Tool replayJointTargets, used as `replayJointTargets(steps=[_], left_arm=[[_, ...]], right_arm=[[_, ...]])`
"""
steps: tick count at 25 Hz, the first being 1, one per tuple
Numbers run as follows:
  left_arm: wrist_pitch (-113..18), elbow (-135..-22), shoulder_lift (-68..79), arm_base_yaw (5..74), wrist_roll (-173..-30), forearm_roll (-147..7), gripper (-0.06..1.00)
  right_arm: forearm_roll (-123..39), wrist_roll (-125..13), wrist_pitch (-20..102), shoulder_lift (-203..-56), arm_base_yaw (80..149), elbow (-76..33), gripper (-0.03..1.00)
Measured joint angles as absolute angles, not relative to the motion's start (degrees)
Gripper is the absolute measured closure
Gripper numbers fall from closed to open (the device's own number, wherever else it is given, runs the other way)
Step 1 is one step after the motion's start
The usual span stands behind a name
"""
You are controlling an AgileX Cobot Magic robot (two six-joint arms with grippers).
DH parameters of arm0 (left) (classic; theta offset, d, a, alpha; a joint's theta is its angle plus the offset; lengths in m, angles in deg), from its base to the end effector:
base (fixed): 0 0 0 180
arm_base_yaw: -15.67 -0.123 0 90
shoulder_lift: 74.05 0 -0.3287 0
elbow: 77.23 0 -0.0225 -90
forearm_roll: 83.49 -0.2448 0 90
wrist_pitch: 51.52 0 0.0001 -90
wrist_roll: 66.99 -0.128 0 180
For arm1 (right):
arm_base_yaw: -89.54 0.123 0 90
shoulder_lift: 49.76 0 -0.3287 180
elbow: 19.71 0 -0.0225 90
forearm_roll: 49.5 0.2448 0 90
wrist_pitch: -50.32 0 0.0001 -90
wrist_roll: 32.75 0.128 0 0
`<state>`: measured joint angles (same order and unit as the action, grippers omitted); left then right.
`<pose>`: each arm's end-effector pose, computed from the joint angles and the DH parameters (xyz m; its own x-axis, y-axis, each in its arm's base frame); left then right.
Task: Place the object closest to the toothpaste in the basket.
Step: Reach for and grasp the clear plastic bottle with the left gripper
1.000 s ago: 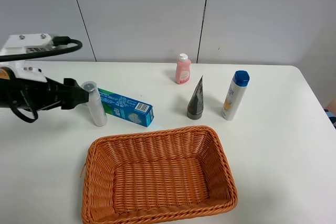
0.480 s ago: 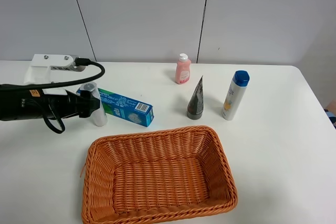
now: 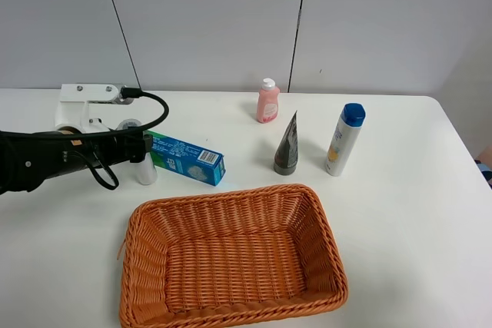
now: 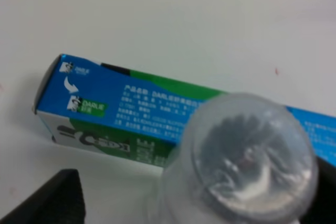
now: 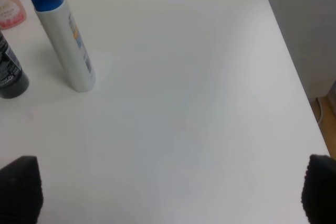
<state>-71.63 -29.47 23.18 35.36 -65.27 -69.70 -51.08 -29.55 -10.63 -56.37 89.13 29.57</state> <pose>0.2899 -0.0926 0.1875 -0.5970 -0.0549 -0.8004 0.1255 0.9790 -0.1608 -0.0223 -0.0029 0.2589 -0.4497 0.0457 -0.8920 0.0478 0.9985 0.0270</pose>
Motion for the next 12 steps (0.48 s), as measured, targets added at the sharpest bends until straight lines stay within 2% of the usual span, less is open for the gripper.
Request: replayJointTargets(steps=[12], left_arm=[[-78.8,-29.5,26.9,35.4,-62.9,-69.5,0.18]], right_arm=[[-51.1,-29.6,-10.6,-56.4,89.1,29.6,-0.03]])
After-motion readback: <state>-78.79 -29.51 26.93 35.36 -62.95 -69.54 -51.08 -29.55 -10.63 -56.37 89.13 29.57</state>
